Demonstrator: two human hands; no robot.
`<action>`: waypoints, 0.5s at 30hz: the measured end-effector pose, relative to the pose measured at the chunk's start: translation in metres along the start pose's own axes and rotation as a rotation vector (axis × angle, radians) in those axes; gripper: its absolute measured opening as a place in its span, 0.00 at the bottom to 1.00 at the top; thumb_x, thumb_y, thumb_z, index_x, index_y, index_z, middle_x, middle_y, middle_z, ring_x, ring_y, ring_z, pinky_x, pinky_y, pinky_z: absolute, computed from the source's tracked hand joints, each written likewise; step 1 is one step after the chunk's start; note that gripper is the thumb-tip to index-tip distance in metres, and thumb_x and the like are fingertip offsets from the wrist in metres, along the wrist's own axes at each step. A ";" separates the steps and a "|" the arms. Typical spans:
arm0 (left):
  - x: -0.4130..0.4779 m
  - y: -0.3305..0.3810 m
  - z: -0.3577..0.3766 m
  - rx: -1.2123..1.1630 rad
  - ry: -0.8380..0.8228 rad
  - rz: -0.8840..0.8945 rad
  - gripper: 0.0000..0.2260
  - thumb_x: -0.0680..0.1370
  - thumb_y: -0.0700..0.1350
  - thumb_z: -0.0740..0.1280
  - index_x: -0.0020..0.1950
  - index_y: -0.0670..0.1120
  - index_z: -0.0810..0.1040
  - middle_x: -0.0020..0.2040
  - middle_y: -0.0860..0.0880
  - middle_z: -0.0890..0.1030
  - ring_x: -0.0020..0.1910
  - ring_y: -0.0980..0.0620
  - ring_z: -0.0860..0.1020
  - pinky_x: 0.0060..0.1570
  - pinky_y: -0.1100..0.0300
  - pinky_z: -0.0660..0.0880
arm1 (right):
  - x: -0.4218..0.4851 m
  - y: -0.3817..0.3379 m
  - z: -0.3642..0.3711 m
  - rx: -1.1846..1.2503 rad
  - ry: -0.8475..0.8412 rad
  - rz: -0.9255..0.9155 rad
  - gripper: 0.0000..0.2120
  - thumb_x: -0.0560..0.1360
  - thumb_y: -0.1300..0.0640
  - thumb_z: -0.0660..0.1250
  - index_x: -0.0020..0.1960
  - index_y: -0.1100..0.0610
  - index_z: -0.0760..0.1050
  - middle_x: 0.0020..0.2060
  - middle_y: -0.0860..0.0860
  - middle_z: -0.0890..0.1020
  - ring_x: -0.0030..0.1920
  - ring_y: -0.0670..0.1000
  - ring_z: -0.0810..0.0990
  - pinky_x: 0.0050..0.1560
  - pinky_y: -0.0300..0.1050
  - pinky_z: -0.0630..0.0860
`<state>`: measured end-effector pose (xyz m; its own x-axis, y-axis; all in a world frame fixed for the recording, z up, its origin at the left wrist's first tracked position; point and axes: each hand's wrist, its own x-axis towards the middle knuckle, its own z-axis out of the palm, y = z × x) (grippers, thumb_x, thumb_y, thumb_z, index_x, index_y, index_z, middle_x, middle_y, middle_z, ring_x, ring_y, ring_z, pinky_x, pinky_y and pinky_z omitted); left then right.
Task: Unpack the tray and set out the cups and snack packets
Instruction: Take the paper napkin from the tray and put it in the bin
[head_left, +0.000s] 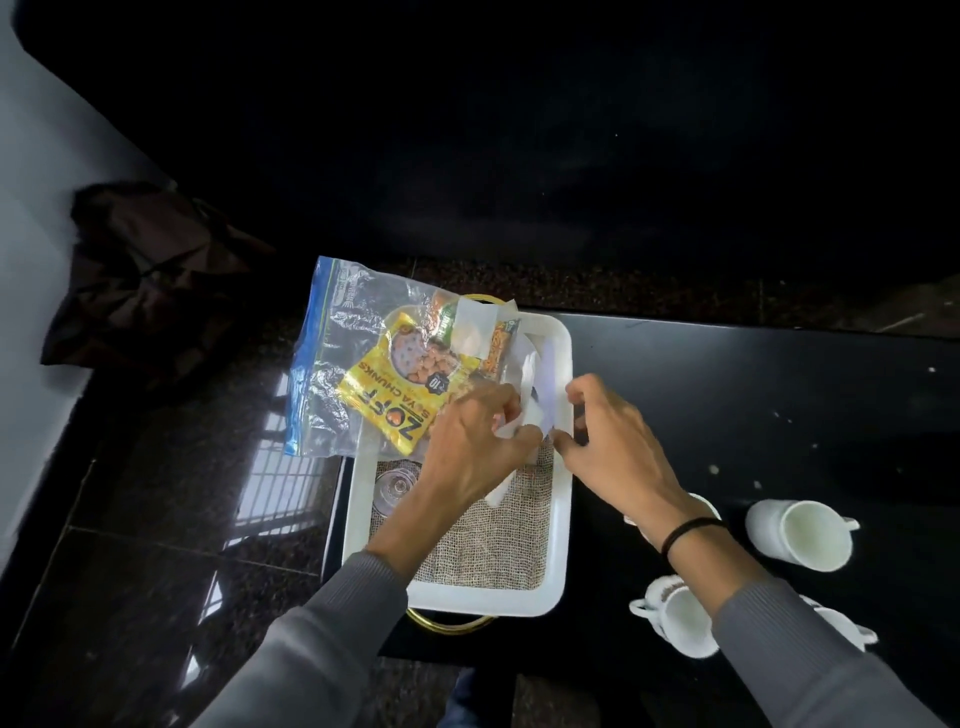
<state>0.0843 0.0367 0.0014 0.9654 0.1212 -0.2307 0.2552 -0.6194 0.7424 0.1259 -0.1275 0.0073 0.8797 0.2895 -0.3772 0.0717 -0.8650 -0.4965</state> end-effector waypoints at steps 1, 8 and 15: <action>-0.004 0.007 -0.003 -0.027 -0.033 0.033 0.10 0.73 0.49 0.68 0.41 0.41 0.76 0.42 0.46 0.83 0.42 0.45 0.82 0.44 0.48 0.81 | -0.003 0.003 -0.007 0.029 -0.005 0.003 0.25 0.76 0.53 0.73 0.68 0.52 0.66 0.65 0.50 0.77 0.62 0.53 0.78 0.53 0.52 0.80; -0.031 0.077 -0.021 -0.182 -0.209 0.151 0.13 0.71 0.55 0.63 0.36 0.45 0.72 0.33 0.43 0.75 0.31 0.55 0.68 0.32 0.59 0.66 | -0.037 0.015 -0.074 0.448 -0.291 0.066 0.44 0.63 0.55 0.85 0.73 0.45 0.67 0.60 0.42 0.78 0.60 0.47 0.79 0.55 0.38 0.76; -0.042 0.123 -0.003 -0.500 -0.297 -0.048 0.07 0.73 0.47 0.68 0.37 0.46 0.75 0.34 0.53 0.75 0.33 0.56 0.73 0.34 0.64 0.69 | -0.082 0.062 -0.113 0.902 -0.359 0.077 0.20 0.66 0.52 0.83 0.57 0.49 0.85 0.53 0.52 0.88 0.56 0.54 0.86 0.59 0.52 0.81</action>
<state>0.0751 -0.0422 0.1049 0.9143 -0.1271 -0.3847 0.3624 -0.1680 0.9168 0.1110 -0.2506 0.0956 0.6606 0.4824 -0.5753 -0.4986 -0.2909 -0.8165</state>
